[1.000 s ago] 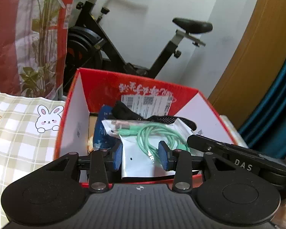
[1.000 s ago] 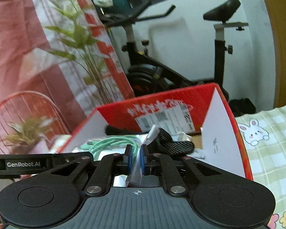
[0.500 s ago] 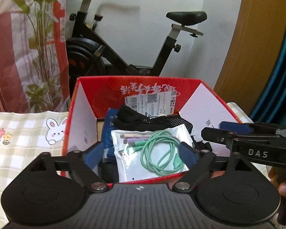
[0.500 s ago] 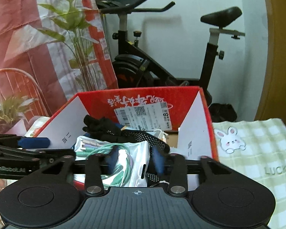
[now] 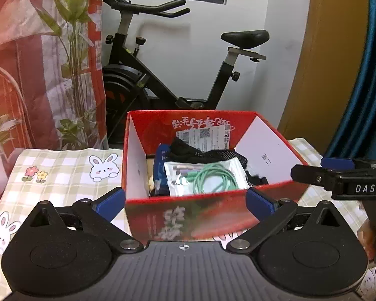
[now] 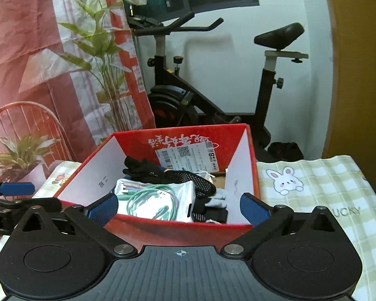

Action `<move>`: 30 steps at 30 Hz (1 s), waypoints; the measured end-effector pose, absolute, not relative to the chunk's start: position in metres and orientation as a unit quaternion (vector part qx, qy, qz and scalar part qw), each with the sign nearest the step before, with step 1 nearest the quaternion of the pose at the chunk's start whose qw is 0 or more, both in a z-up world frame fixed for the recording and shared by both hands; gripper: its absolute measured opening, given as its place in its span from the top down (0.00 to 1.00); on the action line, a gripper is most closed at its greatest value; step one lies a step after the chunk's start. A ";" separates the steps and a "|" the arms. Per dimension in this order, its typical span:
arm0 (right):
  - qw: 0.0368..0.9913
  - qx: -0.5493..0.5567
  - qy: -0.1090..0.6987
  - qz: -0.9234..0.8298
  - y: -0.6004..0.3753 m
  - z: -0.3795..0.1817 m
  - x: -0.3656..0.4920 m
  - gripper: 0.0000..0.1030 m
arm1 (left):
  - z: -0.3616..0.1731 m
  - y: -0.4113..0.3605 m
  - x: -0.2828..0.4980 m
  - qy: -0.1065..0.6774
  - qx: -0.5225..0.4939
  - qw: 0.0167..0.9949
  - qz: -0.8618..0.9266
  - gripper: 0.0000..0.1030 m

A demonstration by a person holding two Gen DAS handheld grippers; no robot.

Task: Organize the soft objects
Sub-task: 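Move both tools down toward the pink knitted towel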

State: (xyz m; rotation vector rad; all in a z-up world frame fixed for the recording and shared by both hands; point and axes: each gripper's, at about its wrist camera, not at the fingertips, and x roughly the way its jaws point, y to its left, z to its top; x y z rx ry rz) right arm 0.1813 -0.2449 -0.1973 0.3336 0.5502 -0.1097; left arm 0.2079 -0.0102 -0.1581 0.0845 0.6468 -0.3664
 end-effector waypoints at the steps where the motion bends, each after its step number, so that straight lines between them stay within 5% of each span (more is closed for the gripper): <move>1: 0.947 0.165 0.270 -0.050 -0.243 -0.196 0.175 0.00 | -0.157 -0.008 0.202 0.315 0.041 0.931 -0.180 0.00; 20: 0.955 0.136 0.262 -0.024 -0.180 -0.199 0.048 0.00 | -0.181 0.018 0.090 0.303 0.046 0.935 -0.179 0.00; 30: 0.939 0.086 0.332 -0.023 -0.155 -0.249 0.009 0.00 | -0.221 0.028 0.062 0.342 0.025 0.924 -0.170 0.00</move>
